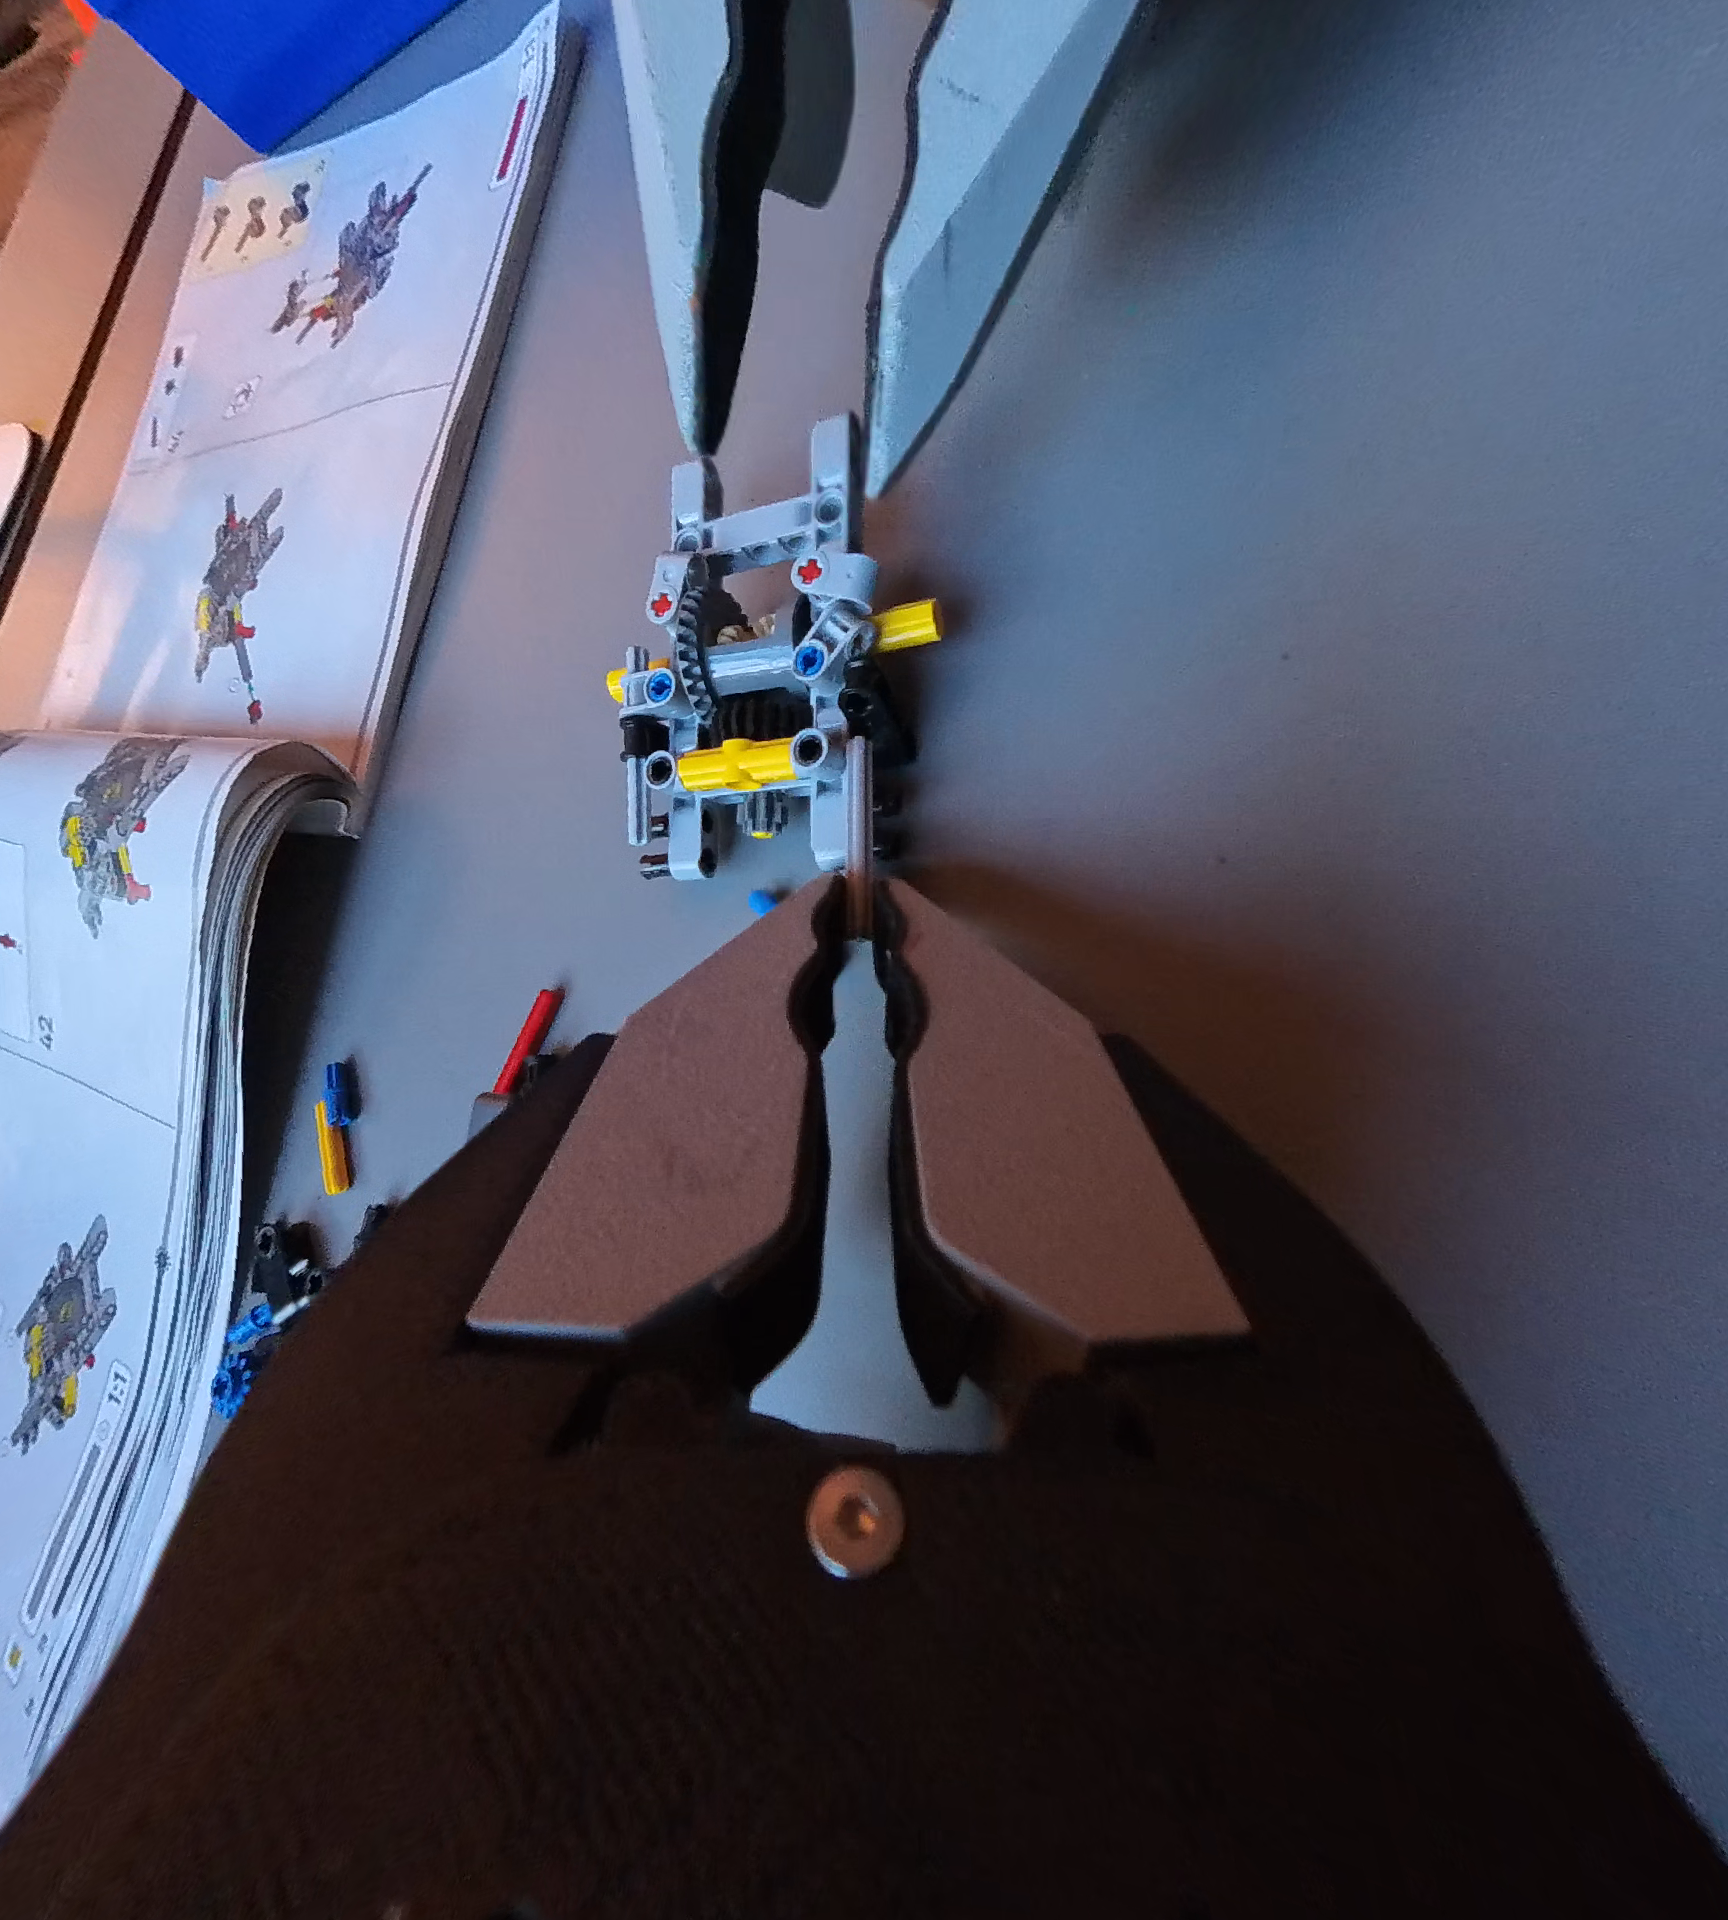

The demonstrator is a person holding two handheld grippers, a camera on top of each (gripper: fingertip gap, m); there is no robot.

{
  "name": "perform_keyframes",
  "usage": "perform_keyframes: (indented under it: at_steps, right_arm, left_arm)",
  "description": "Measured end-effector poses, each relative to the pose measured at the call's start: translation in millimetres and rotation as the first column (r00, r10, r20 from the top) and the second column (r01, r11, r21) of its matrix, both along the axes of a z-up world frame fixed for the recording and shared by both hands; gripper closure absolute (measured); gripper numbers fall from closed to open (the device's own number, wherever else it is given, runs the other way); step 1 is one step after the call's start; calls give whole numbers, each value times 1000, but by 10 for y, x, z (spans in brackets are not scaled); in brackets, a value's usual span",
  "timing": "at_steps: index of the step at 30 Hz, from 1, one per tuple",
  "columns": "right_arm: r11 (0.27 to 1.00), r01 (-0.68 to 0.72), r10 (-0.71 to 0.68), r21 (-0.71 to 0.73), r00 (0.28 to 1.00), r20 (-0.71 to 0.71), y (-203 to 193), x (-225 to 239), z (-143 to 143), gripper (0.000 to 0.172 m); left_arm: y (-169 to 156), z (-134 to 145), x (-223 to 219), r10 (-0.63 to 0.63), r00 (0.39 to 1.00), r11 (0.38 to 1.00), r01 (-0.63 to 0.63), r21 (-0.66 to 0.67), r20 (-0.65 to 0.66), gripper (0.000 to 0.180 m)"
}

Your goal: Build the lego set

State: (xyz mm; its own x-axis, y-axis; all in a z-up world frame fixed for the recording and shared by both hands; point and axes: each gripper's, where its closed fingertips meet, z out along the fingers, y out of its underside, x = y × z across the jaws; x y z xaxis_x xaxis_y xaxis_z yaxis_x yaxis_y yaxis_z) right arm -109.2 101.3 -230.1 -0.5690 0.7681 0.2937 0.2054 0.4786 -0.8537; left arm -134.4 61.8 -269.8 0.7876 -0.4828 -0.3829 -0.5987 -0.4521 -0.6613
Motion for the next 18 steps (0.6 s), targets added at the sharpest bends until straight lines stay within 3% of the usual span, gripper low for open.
perform_keyframes:
  at_steps: [5,13,18]
  right_arm:
    - [999,-13,12,39,1000,20,-20,17,-59,151]
    - [962,-4,-6,272,999,36,-15,22,-304,152]
    - [946,74,-86,316,996,24,152,-24,-336,148]
  left_arm:
    - [-4,1,5,-3,1000,1000,3,-1,3,179]
    - [-36,2,-17,4,1000,1000,-3,11,-22,178]
    - [-156,2,-263,97,995,995,-97,-16,16,179]
